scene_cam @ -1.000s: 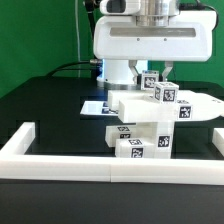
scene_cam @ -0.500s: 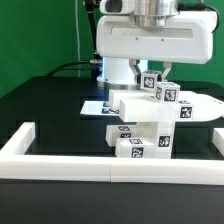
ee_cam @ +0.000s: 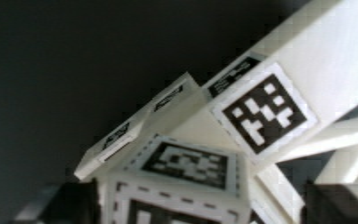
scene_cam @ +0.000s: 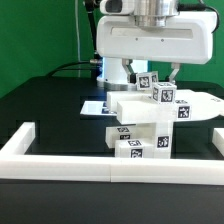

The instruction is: Assemble chair

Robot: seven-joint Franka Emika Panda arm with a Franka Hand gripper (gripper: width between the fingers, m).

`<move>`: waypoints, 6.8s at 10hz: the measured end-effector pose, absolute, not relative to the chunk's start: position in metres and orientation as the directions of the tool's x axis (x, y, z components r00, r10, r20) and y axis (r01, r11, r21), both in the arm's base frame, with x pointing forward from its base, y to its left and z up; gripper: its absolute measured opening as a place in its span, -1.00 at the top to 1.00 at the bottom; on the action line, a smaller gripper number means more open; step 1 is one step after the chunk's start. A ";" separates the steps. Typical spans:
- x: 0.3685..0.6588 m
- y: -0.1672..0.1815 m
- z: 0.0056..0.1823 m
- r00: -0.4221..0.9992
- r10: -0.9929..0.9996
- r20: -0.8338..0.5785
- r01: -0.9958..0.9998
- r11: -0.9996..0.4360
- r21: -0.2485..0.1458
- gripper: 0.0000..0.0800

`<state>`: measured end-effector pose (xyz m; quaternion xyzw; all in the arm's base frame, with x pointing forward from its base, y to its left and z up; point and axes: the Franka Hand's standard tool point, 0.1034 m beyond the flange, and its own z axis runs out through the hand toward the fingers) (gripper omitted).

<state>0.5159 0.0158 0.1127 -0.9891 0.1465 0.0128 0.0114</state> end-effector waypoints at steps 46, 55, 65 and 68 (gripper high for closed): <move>0.515 0.022 0.115 0.991 0.132 -0.009 0.132 -0.991 -0.028 -0.62; 0.515 0.013 0.114 0.684 0.730 -0.001 0.730 -0.684 -0.019 -0.62; 0.515 0.012 0.114 0.755 0.655 -0.006 0.655 -0.755 -0.017 0.29; 0.515 0.012 0.114 0.882 0.472 -0.010 0.472 -0.882 -0.015 0.29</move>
Offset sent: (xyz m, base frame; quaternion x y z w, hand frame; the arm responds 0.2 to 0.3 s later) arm -0.0056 0.0041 0.0043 0.0095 0.0109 -0.1792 0.9837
